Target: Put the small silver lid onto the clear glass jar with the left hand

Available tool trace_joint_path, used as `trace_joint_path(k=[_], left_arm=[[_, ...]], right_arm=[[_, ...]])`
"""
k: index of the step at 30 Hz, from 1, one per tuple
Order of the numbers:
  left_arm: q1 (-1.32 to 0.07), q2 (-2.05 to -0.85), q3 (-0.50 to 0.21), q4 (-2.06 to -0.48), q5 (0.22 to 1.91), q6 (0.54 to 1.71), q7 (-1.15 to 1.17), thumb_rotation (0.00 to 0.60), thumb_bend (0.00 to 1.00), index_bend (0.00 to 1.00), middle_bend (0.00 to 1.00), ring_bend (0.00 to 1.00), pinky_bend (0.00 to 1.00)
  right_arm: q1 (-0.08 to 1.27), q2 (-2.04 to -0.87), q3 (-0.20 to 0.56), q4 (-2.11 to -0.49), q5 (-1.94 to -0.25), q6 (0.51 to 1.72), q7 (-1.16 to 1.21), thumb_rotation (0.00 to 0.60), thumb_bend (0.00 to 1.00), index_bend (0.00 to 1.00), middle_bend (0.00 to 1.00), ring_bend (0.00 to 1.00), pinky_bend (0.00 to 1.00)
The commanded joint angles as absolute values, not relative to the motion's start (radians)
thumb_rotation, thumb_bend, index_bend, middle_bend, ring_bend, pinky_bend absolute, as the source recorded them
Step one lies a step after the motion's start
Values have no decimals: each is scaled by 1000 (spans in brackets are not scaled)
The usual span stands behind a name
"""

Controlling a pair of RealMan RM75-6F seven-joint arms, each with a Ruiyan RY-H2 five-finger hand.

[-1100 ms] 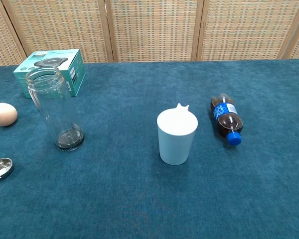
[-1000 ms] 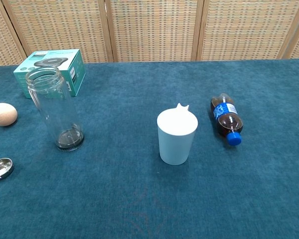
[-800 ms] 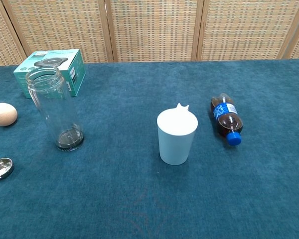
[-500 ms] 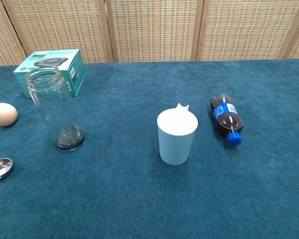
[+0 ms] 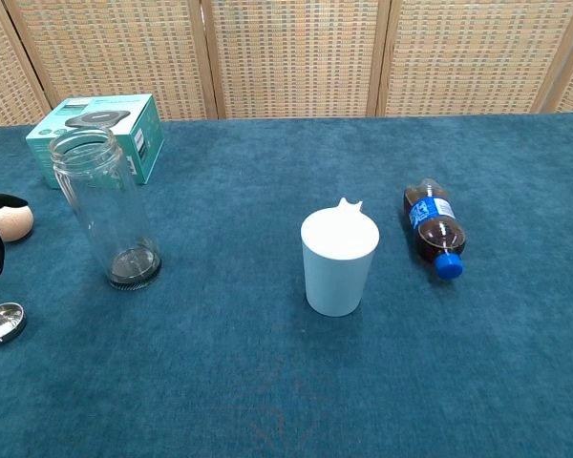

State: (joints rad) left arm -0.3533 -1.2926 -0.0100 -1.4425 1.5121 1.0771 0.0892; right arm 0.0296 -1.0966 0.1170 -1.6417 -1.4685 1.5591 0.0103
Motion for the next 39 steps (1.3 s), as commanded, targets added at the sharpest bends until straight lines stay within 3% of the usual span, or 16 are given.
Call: trace_joint_path(k=[1,15,39], left_arm=[[-372,-1317,6,-1387,1550,1076,103,600,267,473,0,0,0],[-392,-1369,40,-1291,1568,1068,79,600,349,517,0,0,0],[-410,-1405,49,-1255,1533,1044,79,600,401,574,0,0,0]], right_arm=[[31,-1095,117,-1642,-1467,1556,12,600,0,0,0,0,0],[34,-1092,118,-1643,-1456,1545,15,600,0,0,0,0,0],[37,-1091,118,-1639,-1449,1534,23,600,0,0,0,0,0]])
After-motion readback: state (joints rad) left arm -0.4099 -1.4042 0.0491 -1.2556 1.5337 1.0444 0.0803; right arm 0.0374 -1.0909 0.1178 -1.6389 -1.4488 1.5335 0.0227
